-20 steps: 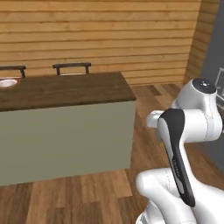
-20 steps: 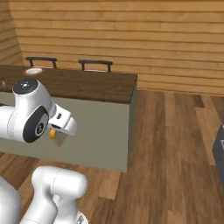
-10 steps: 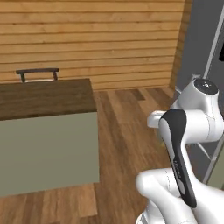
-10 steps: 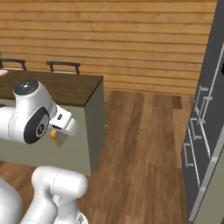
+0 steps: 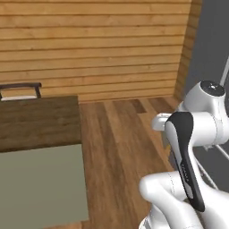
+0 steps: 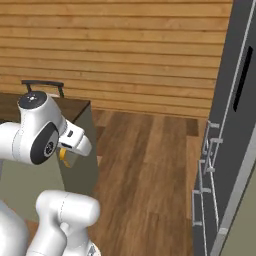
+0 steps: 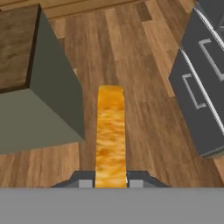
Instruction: Start the toaster. Once the lever pops up, take the bread to the plate on the dining counter.
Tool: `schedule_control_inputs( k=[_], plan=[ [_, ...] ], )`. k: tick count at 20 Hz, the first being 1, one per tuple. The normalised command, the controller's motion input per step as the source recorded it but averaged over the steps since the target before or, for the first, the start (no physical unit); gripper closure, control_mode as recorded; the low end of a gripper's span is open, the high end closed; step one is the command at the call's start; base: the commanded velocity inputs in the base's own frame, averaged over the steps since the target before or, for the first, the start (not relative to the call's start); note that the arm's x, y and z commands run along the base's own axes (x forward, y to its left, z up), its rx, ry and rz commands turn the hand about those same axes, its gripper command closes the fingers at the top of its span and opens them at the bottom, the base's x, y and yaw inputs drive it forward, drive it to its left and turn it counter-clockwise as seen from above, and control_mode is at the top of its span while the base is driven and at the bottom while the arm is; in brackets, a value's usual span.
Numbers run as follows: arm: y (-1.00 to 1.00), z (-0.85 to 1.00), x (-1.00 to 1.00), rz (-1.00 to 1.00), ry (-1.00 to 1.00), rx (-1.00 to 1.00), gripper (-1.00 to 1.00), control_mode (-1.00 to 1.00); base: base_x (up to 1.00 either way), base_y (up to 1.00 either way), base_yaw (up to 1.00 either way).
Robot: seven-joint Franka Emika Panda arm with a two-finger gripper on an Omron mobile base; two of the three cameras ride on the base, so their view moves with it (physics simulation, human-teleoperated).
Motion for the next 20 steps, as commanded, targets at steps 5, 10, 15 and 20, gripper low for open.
schedule_control_inputs(
  k=[5,10,15,20],
  plan=[
    [0.00,0.00,0.00,0.00,0.00,0.00,1.00,1.00,1.00,-0.17,0.00],
    [0.00,0.00,0.00,0.00,0.00,0.00,1.00,1.00,0.92,-0.23,0.00],
    [0.00,0.00,0.00,0.00,0.00,0.00,1.00,1.00,0.95,-0.02,0.00],
    [0.00,0.00,0.00,0.00,0.00,0.00,1.00,1.00,1.00,0.00,0.00]
  ],
)
